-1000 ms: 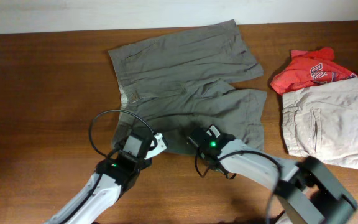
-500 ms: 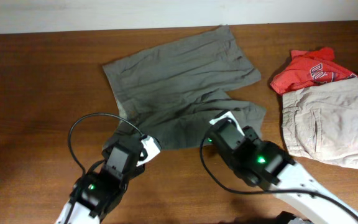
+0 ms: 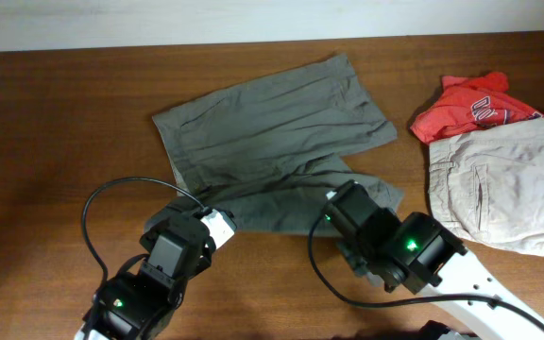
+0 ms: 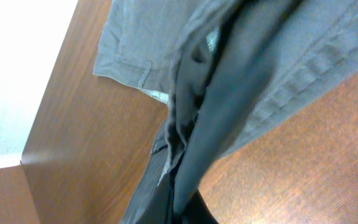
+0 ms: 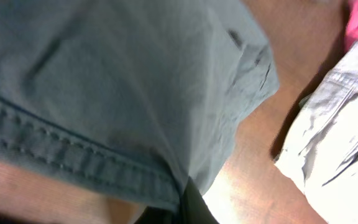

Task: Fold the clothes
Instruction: 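Fold the held hems upward over the waistband with both grippers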

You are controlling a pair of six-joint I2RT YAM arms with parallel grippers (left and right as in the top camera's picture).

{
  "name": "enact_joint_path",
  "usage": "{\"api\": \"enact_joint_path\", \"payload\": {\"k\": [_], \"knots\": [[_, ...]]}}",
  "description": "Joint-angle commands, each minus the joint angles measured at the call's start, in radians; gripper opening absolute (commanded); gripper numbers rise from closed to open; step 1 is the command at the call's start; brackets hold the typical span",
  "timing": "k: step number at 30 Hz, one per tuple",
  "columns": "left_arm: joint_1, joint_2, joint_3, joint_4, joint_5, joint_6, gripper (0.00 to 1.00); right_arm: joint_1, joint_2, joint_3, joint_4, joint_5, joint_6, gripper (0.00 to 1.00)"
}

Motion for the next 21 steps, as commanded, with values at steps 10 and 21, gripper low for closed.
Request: {"api": "enact_joint_path", "payload": {"k": [10,21], "knots": [[-0.002,0.008,0.159,-0.002,-0.053,0.030,0.00,-0.029,0.038,0.333,-0.138,-0.066,-0.011,0.04],[0.127,0.277,0.159,0.269,-0.042,0.116,0.00,-0.284,0.282,0.347,-0.011,-0.100,-0.284,0.04]]}}
